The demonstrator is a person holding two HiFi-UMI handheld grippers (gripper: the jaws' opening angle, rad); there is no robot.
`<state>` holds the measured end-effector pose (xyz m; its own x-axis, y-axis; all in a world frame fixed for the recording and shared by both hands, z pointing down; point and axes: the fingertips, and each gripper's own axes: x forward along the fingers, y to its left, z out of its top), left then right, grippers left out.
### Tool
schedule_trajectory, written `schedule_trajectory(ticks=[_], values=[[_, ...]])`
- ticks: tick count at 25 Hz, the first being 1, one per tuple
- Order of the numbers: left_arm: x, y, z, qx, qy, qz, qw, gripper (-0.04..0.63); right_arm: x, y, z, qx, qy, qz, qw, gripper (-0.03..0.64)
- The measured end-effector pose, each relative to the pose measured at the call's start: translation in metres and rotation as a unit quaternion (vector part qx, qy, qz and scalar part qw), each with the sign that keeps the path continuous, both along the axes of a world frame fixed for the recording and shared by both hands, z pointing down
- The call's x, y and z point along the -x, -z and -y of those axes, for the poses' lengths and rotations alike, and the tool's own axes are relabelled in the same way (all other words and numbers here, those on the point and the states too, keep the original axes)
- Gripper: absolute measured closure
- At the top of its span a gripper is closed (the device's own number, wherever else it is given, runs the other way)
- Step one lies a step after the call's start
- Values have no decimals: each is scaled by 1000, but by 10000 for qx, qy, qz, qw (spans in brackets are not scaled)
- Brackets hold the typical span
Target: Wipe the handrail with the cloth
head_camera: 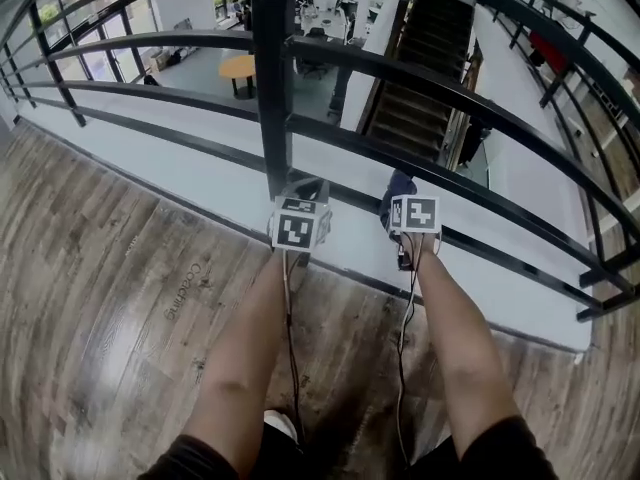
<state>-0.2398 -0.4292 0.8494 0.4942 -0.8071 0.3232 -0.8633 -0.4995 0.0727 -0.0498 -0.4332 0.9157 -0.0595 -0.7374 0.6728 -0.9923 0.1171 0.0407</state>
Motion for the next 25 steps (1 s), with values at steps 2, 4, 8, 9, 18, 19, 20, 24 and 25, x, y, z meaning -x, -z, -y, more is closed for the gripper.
schedule_trajectory(ticks=[2,4,8,9,18,19,20,24,25], values=[[-20,7,-1,-31,-76,-22,10000,592,-31,4,-9,-24,-104,-62,9999,537],[-34,9,-6,38,-148,-66,9999,592,-53,2,-20,-13,-180,-25,9998,537],[-64,19,-18,85,-272,-107,9995,592,-93,3,-39,-48,-293,-13,9996,537],[-73,21,-21,85,-300,-122,9994,592,-105,4,-44,-55,-318,-29,9995,537],[-192,13,-54,313,-904,-107,9954,592,-206,8,-85,7,-517,-43,9987,537],[-210,13,-59,295,-1001,-92,9945,592,-218,8,-90,-5,-558,-37,9984,537],[-225,14,-64,267,-1067,-82,9939,592,-229,8,-95,-20,-591,-41,9982,537],[-279,11,-88,292,-1239,-103,9918,592,-272,8,-117,-131,-684,-67,9975,537],[-292,9,-94,314,-1281,-85,9912,592,-284,9,-123,-145,-718,-79,9973,537]])
